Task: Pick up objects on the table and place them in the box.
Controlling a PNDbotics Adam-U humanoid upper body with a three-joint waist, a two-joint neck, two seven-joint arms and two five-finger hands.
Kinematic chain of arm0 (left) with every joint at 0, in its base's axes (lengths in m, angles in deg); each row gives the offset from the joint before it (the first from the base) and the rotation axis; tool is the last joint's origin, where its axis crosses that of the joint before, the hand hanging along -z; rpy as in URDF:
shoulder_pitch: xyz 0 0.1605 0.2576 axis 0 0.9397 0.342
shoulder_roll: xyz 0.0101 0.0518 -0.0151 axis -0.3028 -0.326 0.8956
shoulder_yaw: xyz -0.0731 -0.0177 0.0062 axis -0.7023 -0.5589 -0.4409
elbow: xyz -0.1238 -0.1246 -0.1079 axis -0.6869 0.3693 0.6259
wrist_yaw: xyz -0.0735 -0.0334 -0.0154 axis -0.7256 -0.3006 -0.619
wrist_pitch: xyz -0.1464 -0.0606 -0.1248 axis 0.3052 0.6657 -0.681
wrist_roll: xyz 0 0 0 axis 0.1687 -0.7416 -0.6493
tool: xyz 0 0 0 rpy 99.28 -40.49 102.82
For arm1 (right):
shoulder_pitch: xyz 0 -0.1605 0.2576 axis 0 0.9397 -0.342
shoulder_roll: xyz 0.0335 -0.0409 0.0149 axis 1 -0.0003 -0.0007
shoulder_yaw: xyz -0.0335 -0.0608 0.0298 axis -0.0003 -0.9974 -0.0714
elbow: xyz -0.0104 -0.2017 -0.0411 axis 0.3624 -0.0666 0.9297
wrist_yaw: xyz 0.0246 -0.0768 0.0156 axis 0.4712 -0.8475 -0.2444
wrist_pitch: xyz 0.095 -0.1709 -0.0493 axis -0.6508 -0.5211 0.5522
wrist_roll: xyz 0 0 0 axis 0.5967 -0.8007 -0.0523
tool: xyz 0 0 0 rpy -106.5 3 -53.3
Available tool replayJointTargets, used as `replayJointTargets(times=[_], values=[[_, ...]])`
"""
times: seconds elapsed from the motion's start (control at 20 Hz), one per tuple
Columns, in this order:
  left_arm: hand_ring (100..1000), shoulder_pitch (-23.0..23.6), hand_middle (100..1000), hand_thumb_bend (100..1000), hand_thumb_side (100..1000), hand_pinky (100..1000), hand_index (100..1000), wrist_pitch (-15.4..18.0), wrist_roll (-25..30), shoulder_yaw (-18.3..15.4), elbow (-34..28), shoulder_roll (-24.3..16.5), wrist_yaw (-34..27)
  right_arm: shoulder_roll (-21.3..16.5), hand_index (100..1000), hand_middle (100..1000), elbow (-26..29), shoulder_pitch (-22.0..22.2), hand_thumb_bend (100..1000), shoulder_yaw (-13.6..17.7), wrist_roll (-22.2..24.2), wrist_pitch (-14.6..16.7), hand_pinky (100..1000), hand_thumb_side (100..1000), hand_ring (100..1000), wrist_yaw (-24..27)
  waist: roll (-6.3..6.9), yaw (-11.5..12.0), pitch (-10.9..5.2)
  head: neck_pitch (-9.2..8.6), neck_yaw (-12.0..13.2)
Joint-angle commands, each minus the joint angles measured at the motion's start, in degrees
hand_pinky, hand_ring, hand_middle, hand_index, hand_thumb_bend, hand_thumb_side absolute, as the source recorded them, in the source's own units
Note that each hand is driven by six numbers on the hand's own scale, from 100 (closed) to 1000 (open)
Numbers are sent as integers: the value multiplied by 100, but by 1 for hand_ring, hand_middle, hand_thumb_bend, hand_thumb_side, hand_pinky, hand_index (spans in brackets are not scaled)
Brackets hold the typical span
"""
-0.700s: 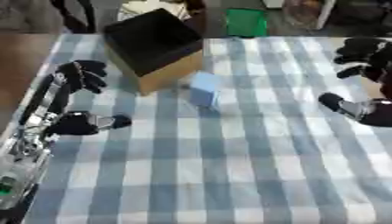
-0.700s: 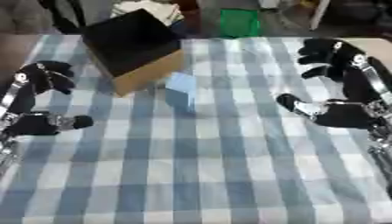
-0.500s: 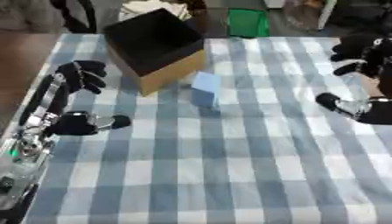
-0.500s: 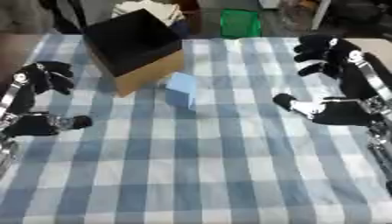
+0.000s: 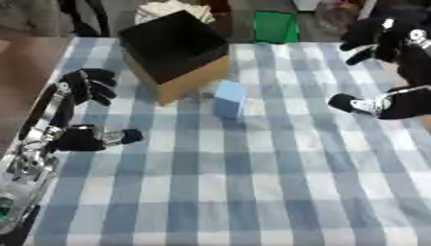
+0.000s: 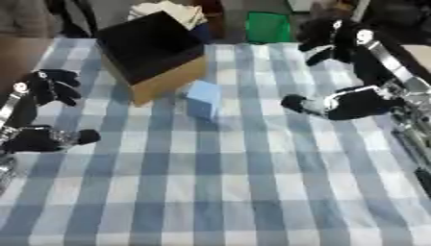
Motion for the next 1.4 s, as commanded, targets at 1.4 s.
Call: replayJointTargets(times=[1.4], values=[[603, -369, 617, 983, 248, 577, 749, 11, 271, 186, -126, 173, -158, 1747, 853, 744, -4496, -2091, 621, -92, 869, 434, 673, 132, 776, -1739, 93, 479, -87, 54, -401]])
